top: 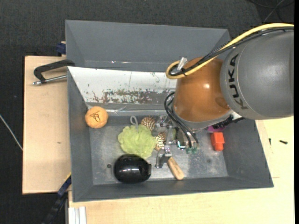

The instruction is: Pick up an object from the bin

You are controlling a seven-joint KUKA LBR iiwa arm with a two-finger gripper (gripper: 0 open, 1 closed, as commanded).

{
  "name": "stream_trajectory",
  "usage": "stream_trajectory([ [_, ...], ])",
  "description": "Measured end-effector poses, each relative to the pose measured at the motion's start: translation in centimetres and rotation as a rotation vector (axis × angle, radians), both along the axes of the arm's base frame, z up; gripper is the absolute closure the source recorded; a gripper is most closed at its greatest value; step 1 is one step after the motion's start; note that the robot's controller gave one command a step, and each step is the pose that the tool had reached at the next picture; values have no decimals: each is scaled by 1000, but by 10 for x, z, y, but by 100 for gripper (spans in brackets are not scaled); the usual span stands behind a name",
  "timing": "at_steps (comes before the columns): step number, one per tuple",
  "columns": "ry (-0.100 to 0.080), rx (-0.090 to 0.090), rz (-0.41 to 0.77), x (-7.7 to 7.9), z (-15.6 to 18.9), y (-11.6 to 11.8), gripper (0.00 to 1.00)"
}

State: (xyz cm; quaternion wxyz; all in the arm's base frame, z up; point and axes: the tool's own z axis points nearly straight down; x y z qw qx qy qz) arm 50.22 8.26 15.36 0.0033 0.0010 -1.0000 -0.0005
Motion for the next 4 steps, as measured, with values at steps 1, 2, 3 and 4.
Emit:
stream_trajectory([
  [1, -7, 1, -1, 2, 3, 0, 0],
  [2, -15, 0, -63, 23, -44, 7, 0],
  [3, -26, 0, -155, 25, -45, 1, 0],
  [4, -12, 0, -272, 41, -79, 22, 100],
])
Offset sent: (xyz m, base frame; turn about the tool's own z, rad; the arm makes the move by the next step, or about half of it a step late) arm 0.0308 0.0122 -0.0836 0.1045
